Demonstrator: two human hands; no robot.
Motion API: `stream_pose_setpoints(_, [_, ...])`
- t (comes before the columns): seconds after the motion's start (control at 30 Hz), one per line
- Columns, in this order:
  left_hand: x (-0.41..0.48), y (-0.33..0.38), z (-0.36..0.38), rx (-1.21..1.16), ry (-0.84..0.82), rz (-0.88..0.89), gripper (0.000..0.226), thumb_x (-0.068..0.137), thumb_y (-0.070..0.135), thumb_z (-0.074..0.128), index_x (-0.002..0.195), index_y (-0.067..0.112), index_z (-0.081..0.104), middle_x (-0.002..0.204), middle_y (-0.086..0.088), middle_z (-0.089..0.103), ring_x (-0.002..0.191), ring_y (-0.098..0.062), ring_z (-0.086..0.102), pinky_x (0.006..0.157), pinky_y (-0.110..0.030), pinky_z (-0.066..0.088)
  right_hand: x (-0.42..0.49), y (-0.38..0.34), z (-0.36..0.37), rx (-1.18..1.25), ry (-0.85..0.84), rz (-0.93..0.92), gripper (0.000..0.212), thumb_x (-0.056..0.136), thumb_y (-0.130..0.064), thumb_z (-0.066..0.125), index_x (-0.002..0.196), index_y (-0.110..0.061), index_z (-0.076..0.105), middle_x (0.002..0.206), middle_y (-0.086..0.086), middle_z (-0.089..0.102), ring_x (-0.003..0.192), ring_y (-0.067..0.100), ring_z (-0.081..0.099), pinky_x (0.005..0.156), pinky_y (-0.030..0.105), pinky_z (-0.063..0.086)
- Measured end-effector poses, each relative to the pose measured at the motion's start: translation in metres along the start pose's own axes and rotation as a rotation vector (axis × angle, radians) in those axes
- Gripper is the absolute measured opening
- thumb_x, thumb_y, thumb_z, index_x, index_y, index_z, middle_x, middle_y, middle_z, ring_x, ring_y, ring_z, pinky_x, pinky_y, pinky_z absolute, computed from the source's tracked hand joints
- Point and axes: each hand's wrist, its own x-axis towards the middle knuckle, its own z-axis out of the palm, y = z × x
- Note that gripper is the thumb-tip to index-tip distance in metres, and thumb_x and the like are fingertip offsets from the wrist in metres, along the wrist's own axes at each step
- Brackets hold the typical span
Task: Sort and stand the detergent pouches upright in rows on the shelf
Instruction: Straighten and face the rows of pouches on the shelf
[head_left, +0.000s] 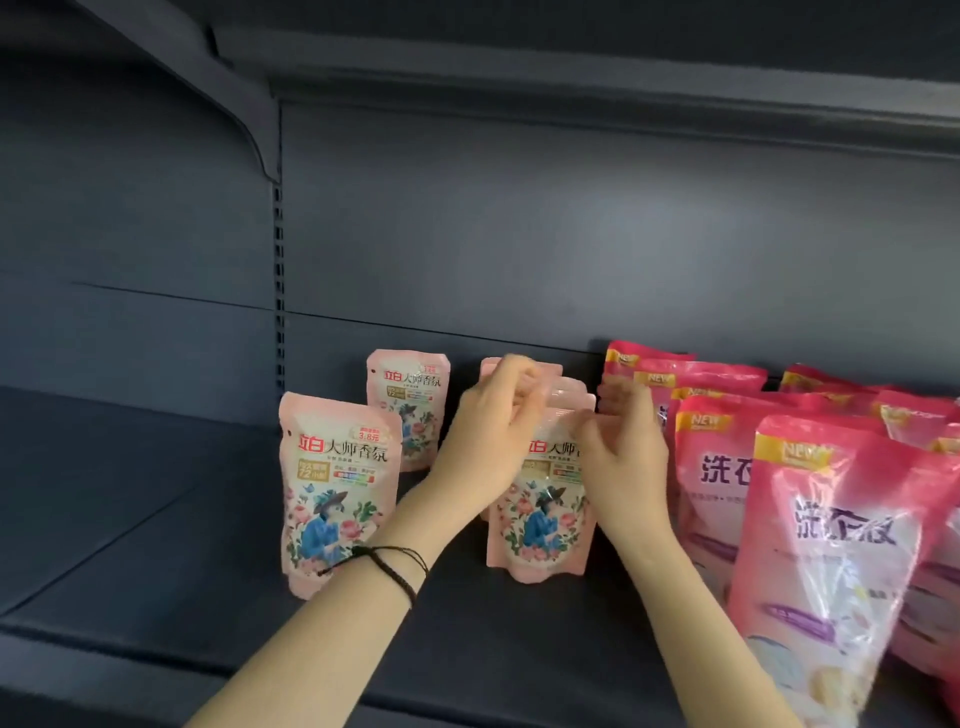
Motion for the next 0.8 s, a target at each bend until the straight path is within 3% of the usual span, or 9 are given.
stream_pose_setpoints(0.07, [0.011,0.012,-0.023,0.190,-0.091,0.125,0.027,0.100,0.034,0.043,0.122,0.020,0.050,0.120,0.002,0.060,0.105,-0.009,0.058,0.088,-0.028,0.051,0.006,-0.013,-0.002,-0.208,-0.047,-0.200,0.038,0.090,-0.005,0.055,0.125,-0.015,0.050,0.123,-0.004,0.048,0.113,0.010,0.047,0.089,0.014,0.037])
stream_pose_setpoints(0.13, [0.018,0.022,-0.053,0.422,-0.199,0.259,0.028,0.099,0.040,0.041,0.120,0.024,0.052,0.118,0.007,0.058,0.107,-0.008,0.055,0.087,-0.034,0.049,0.012,-0.026,-0.005,-0.309,-0.110,-0.330,0.035,0.089,-0.006,0.056,0.123,-0.013,0.053,0.128,0.001,0.045,0.119,0.014,0.043,0.094,0.019,0.034])
stream_pose_setpoints(0.23, [0.020,0.020,-0.108,0.697,-0.372,0.428,0.032,0.096,0.047,0.036,0.116,0.029,0.056,0.110,0.013,0.059,0.103,-0.005,0.051,0.089,-0.029,0.043,0.019,-0.045,-0.010,-0.414,-0.224,-0.490,0.032,0.092,-0.012,0.056,0.123,-0.013,0.055,0.129,0.000,0.044,0.116,0.007,0.042,0.092,0.011,0.032])
stream_pose_setpoints(0.33, [0.016,0.003,-0.159,0.877,-0.430,0.487,0.042,0.091,0.055,0.028,0.113,0.033,0.056,0.108,0.017,0.060,0.104,-0.004,0.051,0.091,-0.028,0.040,0.022,-0.070,-0.006,-0.489,-0.395,-0.592,0.028,0.094,-0.021,0.052,0.120,-0.016,0.057,0.123,-0.003,0.049,0.103,0.011,0.053,0.086,0.021,0.042])
stream_pose_setpoints(0.43, [0.007,-0.022,-0.193,0.943,-0.451,0.412,0.047,0.088,0.059,0.025,0.116,0.036,0.055,0.110,0.018,0.058,0.106,-0.003,0.049,0.094,-0.027,0.039,0.015,-0.088,0.012,-0.548,-0.573,-0.634,0.033,0.093,-0.033,0.045,0.121,-0.021,0.057,0.121,-0.007,0.051,0.101,0.013,0.057,0.086,0.031,0.048])
stream_pose_setpoints(0.57, [-0.004,-0.055,-0.215,0.894,-0.483,0.300,0.044,0.087,0.062,0.030,0.117,0.039,0.054,0.108,0.021,0.057,0.100,0.003,0.045,0.092,-0.023,0.036,-0.006,-0.094,0.043,-0.544,-0.642,-0.581,0.031,0.094,-0.040,0.053,0.120,-0.025,0.058,0.113,-0.012,0.056,0.098,0.005,0.055,0.083,0.024,0.047])
stream_pose_setpoints(0.63, [-0.009,-0.072,-0.215,0.761,-0.485,0.199,0.032,0.090,0.056,0.040,0.111,0.040,0.057,0.104,0.022,0.058,0.094,0.006,0.046,0.089,-0.024,0.039,-0.015,-0.091,0.059,-0.489,-0.661,-0.483,0.027,0.092,-0.041,0.055,0.112,-0.024,0.062,0.106,-0.015,0.060,0.090,0.001,0.058,0.077,0.019,0.049])
stream_pose_setpoints(0.73, [-0.022,-0.088,-0.202,0.270,-0.363,-0.008,0.007,0.092,0.035,0.058,0.095,0.036,0.064,0.096,0.021,0.066,0.090,0.007,0.057,0.077,-0.017,0.046,-0.031,-0.079,0.075,-0.329,-0.602,-0.247,0.016,0.092,-0.030,0.059,0.088,-0.015,0.063,0.081,-0.014,0.065,0.074,-0.004,0.061,0.064,0.013,0.048])
stream_pose_setpoints(0.8, [-0.029,-0.090,-0.188,-0.095,-0.260,-0.186,0.009,0.090,0.020,0.063,0.092,0.028,0.067,0.093,0.016,0.072,0.090,0.006,0.064,0.073,-0.012,0.048,-0.045,-0.071,0.082,-0.056,-0.533,0.008,0.018,0.094,-0.026,0.058,0.084,-0.012,0.064,0.079,-0.006,0.071,0.075,0.001,0.066,0.063,0.016,0.051])
